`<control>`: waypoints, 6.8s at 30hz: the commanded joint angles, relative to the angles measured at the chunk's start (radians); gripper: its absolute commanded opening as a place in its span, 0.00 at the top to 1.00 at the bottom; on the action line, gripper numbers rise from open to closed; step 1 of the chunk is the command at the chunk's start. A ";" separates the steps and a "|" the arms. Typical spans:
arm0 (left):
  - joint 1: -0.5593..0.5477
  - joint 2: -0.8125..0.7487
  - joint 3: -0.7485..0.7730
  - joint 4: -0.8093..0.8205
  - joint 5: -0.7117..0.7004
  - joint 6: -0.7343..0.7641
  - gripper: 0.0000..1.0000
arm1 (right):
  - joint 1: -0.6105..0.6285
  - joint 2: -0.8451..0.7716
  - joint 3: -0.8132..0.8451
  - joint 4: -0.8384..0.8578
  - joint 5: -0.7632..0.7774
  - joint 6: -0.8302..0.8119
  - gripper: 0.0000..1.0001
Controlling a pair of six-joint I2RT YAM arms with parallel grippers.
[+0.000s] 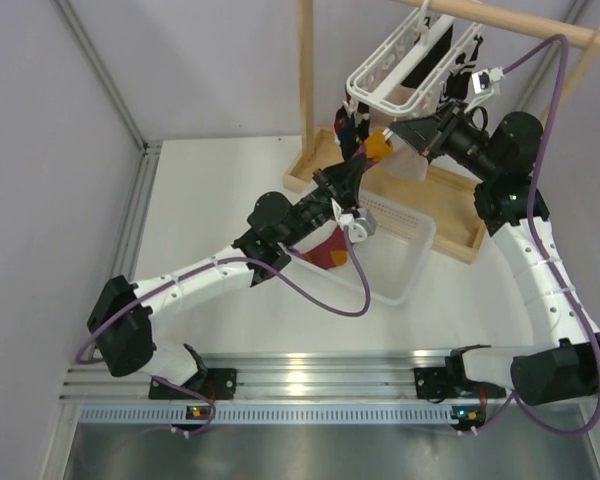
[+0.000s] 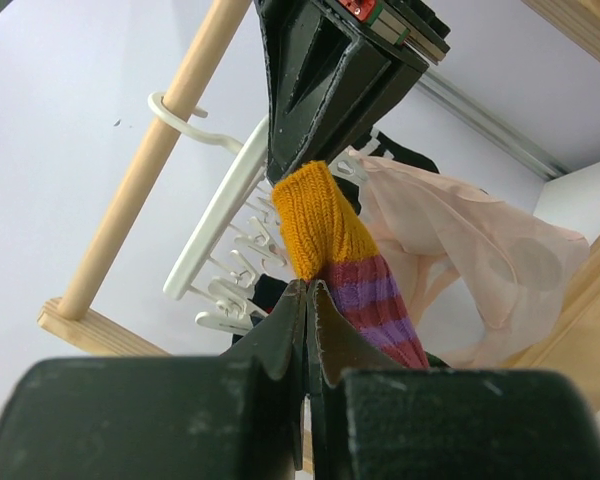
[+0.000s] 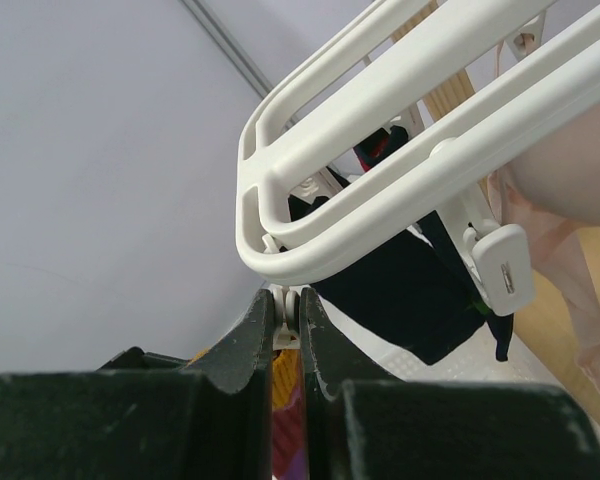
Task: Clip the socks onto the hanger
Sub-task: Clamp the sock onto the hanger, then open the clamp at the hanger.
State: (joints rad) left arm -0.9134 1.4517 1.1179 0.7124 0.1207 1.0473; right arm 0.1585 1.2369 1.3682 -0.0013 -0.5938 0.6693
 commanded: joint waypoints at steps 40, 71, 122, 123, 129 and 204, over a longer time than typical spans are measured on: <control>0.033 0.006 0.072 0.015 0.004 0.013 1.00 | -0.303 -0.099 0.052 -0.129 -0.253 -0.146 0.36; 0.059 -0.021 0.062 -0.018 0.002 -0.026 1.00 | -0.186 0.107 0.083 0.216 -0.192 -0.062 0.43; 0.159 0.015 0.495 -0.626 0.238 -1.046 0.54 | 0.066 0.092 0.177 0.040 -0.191 -0.232 1.00; 0.162 0.030 0.517 -0.633 0.235 -1.087 0.54 | 0.059 0.087 0.169 0.052 -0.201 -0.223 1.00; 0.168 0.127 0.629 -0.623 0.214 -1.133 0.59 | 0.033 0.078 0.149 0.075 -0.247 -0.183 1.00; 0.196 0.323 0.422 -0.031 0.319 -0.650 1.00 | -0.100 0.200 0.269 0.228 -0.100 0.101 0.57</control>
State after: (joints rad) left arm -0.7013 1.7725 1.5719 0.6220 0.3622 0.2970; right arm 0.0624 1.4178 1.5772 0.1665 -0.7425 0.7307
